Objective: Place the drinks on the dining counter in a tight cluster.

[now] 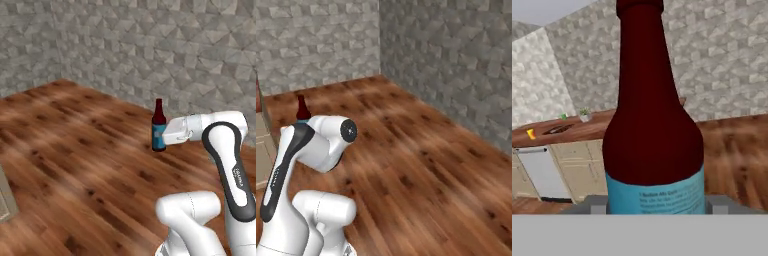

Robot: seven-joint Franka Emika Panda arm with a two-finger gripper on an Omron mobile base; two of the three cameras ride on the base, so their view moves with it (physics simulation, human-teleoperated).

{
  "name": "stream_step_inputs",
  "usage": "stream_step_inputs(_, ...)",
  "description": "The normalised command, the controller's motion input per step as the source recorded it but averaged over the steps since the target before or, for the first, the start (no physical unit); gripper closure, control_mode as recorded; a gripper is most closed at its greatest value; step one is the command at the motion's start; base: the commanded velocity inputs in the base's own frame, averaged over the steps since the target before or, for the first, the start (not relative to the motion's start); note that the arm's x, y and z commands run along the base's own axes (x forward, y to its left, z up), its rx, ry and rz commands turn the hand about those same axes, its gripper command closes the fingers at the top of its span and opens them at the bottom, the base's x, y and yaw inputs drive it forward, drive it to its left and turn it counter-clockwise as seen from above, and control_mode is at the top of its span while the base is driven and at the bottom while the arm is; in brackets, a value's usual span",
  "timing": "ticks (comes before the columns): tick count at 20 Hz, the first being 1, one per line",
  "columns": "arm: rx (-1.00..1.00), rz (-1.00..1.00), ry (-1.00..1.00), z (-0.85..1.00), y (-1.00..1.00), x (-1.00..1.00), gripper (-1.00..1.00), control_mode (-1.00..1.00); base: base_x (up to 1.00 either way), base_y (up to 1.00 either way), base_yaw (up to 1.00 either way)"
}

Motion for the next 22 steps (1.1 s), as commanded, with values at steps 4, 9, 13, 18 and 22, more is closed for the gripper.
stream_step_inputs(4, 0.0, 0.0, 0.0, 0.0, 0.0, 0.0, 1.0, 1.0, 0.32, 0.0, 1.0)
stream_step_inputs(9, 0.0, 0.0, 0.0, 0.0, 0.0, 0.0, 1.0, 1.0, 0.67, -0.28, 0.83)
stream_step_inputs(13, 0.0, 0.0, 0.0, 0.0, 0.0, 0.0, 1.0, 1.0, 1.0, -1.0, 0.44)
stream_step_inputs(18, 0.0, 0.0, 0.0, 0.0, 0.0, 0.0, 1.0, 1.0, 1.0, -1.0, 0.43)
stream_step_inputs(22, 0.0, 0.0, 0.0, 0.0, 0.0, 0.0, 1.0, 1.0, 1.0, -0.98, 0.46)
